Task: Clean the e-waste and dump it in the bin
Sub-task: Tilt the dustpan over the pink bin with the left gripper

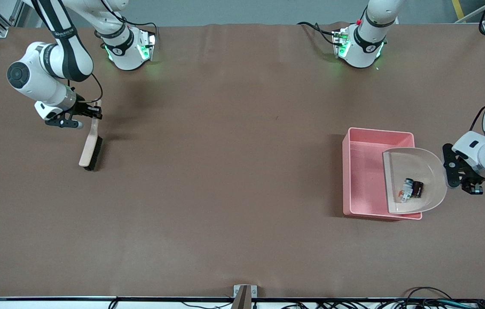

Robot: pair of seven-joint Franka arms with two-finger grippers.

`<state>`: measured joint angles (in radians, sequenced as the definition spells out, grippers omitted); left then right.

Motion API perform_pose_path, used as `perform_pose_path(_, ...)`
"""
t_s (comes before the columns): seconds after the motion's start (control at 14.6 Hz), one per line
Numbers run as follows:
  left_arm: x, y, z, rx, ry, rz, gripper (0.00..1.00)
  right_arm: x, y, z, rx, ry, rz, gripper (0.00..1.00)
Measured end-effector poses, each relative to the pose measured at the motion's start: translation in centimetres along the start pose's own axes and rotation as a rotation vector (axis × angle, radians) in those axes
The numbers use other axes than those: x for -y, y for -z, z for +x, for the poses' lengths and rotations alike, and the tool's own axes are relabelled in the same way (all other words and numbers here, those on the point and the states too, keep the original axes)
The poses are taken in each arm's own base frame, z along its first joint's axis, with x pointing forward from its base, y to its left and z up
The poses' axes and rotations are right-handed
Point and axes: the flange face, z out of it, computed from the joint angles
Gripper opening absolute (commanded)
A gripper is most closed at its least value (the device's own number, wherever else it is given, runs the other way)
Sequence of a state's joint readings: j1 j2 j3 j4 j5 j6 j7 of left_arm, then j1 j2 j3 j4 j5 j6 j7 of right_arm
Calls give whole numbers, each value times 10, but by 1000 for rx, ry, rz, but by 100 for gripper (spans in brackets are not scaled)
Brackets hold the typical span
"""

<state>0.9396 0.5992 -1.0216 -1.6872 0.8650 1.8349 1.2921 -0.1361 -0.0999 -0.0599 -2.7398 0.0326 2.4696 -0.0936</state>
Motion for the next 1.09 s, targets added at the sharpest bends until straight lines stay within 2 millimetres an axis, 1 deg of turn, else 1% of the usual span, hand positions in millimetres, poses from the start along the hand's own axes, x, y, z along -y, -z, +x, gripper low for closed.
perform_pose_path(0.14, -2, 3, 1, 40, 4, -15, 25, -1, -4, 0, 6, -2, 0, 0)
perform_pose_path(0.21, -2, 7, 3, 52, 6, -15, 25, -1, -5, 0, 8, -3, 0, 0)
perform_pose_path(0.34, -3, 22, 14, 93, -5, -5, 25, -2, -6, 0, 8, -4, 0, 0)
perform_pose_path(0.62, -5, 55, 44, 235, -19, -8, 25, -2, -7, 1, 5, -5, -1, 0)
perform_pose_path(0.82, -2, 72, 48, 256, -15, 21, 25, -2, -9, 1, 7, -6, -1, 0)
perform_pose_path(0.96, 2, 92, 55, 246, -14, 59, 25, -2, -9, 1, 9, -6, -1, 0)
perform_pose_path(1.03, 4, 107, 61, 237, -11, 88, 25, -2, -10, 1, 10, -6, -1, 0)
perform_pose_path(1.09, 6, 124, 71, 225, -7, 120, 25, -3, -11, 1, 10, -6, -1, 4)
